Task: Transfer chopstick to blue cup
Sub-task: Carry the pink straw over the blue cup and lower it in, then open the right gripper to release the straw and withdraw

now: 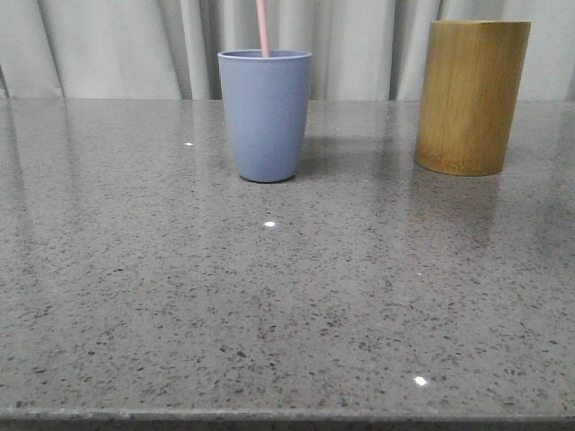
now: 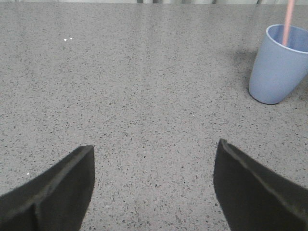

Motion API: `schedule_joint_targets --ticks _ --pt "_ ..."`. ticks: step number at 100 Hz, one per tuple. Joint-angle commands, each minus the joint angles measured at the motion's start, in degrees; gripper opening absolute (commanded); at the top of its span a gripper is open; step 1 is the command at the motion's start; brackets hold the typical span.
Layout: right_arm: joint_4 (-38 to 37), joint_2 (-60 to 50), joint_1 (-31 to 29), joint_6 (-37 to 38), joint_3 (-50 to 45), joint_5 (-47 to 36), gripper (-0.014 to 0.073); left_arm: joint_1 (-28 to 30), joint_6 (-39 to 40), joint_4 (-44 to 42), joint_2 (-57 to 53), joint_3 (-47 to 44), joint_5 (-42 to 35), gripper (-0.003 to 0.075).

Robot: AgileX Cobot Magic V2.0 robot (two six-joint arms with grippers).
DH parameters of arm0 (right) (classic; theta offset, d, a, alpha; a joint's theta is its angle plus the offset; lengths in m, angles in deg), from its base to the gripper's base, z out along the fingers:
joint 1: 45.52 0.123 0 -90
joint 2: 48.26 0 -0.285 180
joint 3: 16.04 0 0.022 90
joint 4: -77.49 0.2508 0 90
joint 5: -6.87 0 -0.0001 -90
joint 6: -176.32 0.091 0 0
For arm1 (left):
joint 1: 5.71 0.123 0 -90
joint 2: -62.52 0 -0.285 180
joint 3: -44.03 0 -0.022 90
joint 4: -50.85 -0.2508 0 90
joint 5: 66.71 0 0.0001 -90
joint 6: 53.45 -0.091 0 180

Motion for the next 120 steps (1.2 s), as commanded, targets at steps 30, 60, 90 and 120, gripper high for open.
schedule_joint_targets --ticks 30,60,90,120 --pt "0.5 -4.3 -0.3 0.0 2.1 -3.5 0.0368 0.1 0.1 0.5 0.4 1.7 -4.4 0.0503" --pt "-0.9 -12.6 -5.2 -0.1 1.7 8.6 0.0361 0.1 0.1 0.5 0.4 1.7 -4.4 0.0503" --pt "-3.7 -26.4 -14.5 -0.1 -9.9 15.5 0.0361 0.1 0.1 0.5 0.4 1.7 -4.4 0.0503" --pt "-5.3 -47.2 -23.8 -0.1 -29.9 19.7 0.0361 0.1 0.1 0.5 0.4 1.7 -4.4 0.0503"
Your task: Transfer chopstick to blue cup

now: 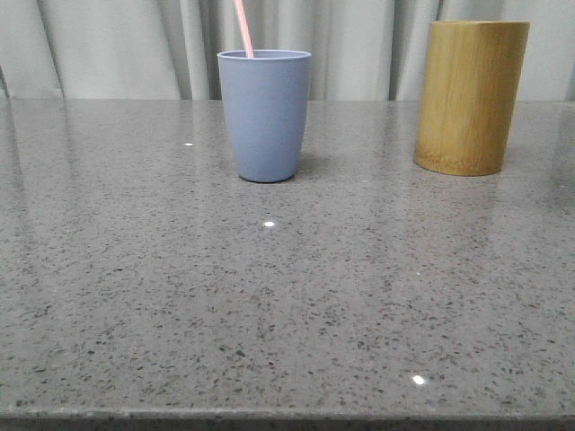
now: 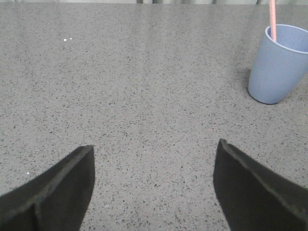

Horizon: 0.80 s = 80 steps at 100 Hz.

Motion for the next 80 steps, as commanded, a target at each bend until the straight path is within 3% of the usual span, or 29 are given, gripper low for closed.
schedule_joint_targets --ticks 1,40,80 --pt "-1.8 -7.3 -2.1 -0.1 -3.1 -0.8 0.0361 0.1 0.1 0.5 0.4 1.7 -4.4 0.0503" --pt "-5.2 -31.8 -3.6 -0.1 -16.0 11.8 0.0361 0.1 0.1 0.5 0.4 1.7 -4.4 0.0503" --pt "-5.3 -38.8 -3.6 -0.1 -24.5 13.1 0.0361 0.1 0.1 0.5 0.4 1.7 -4.4 0.0503"
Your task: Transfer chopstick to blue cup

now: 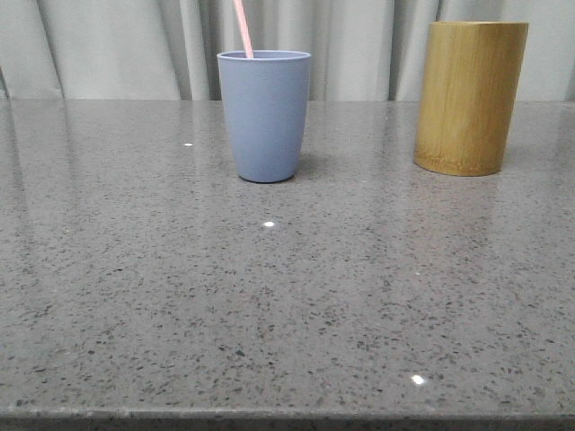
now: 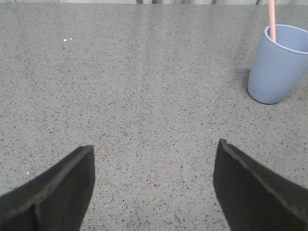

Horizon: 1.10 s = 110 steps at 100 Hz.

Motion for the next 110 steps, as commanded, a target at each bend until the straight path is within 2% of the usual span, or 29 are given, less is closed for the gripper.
schedule_joint_targets --ticks 1,20,44,50,55,67,80,98,110 --pt "-1.0 0.3 -0.3 -0.1 0.0 -4.6 0.0361 0.1 0.1 0.5 0.4 1.7 -4.4 0.0503" --pt "-0.9 0.3 -0.3 -0.1 -0.8 -7.6 0.0361 0.1 0.1 0.5 0.4 1.7 -4.4 0.0503" --pt "-0.9 0.3 -0.3 -0.1 -0.8 -7.4 0.0360 0.1 0.1 0.5 0.4 1.7 -4.4 0.0503" --pt "-0.9 0.3 -0.3 -0.1 -0.8 -7.4 0.0344 0.1 0.1 0.5 0.4 1.7 -4.4 0.0501" --pt "-0.9 0.3 -0.3 -0.1 -0.8 -7.4 0.0297 0.1 0.1 0.5 0.4 1.7 -4.4 0.0487" --pt "-0.9 0.3 -0.3 -0.1 -0.8 -7.4 0.0126 0.1 0.1 0.5 0.4 1.7 -4.4 0.0399" --pt "-0.9 0.3 -0.3 -0.1 -0.8 -7.4 -0.0069 0.1 0.1 0.5 0.4 1.7 -4.4 0.0249" --pt "-0.9 0.3 -0.3 -0.1 -0.8 -7.5 -0.0067 0.1 0.1 0.5 0.4 1.7 -4.5 -0.0017" --pt "-0.9 0.3 -0.3 -0.1 -0.8 -7.5 -0.0067 0.1 0.1 0.5 0.4 1.7 -4.5 -0.0019"
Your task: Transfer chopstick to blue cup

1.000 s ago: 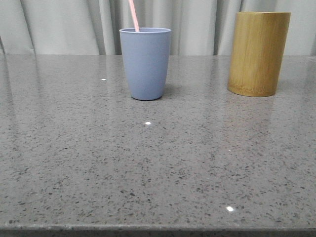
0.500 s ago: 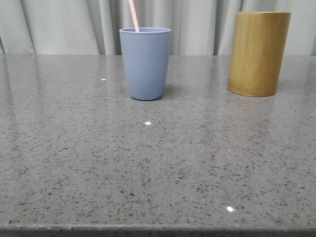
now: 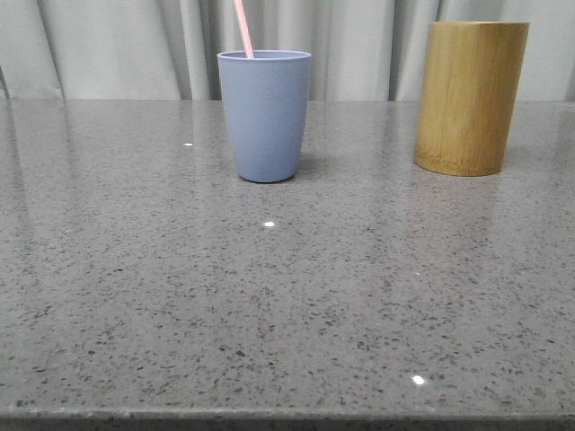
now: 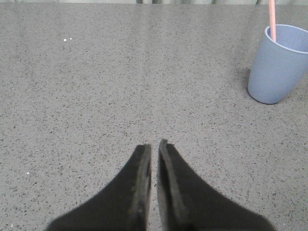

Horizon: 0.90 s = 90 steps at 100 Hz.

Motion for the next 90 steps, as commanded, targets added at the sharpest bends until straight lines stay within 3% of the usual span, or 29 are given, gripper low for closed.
schedule_joint_targets --ticks 1,75,82,90 --pt "-0.9 0.3 -0.3 -0.1 1.4 -4.6 -0.0067 0.1 0.1 0.5 0.4 1.7 -4.5 -0.0019" --pt "-0.9 0.3 -0.3 -0.1 1.4 -4.6 -0.0067 0.1 0.1 0.5 0.4 1.7 -4.8 -0.0019" --pt "-0.9 0.3 -0.3 -0.1 1.4 -4.6 -0.0067 0.1 0.1 -0.1 0.4 1.1 -7.1 -0.0019" --pt "-0.9 0.3 -0.3 -0.1 1.4 -4.6 -0.0067 0.1 0.1 -1.6 0.1 -1.5 -15.6 -0.0019"
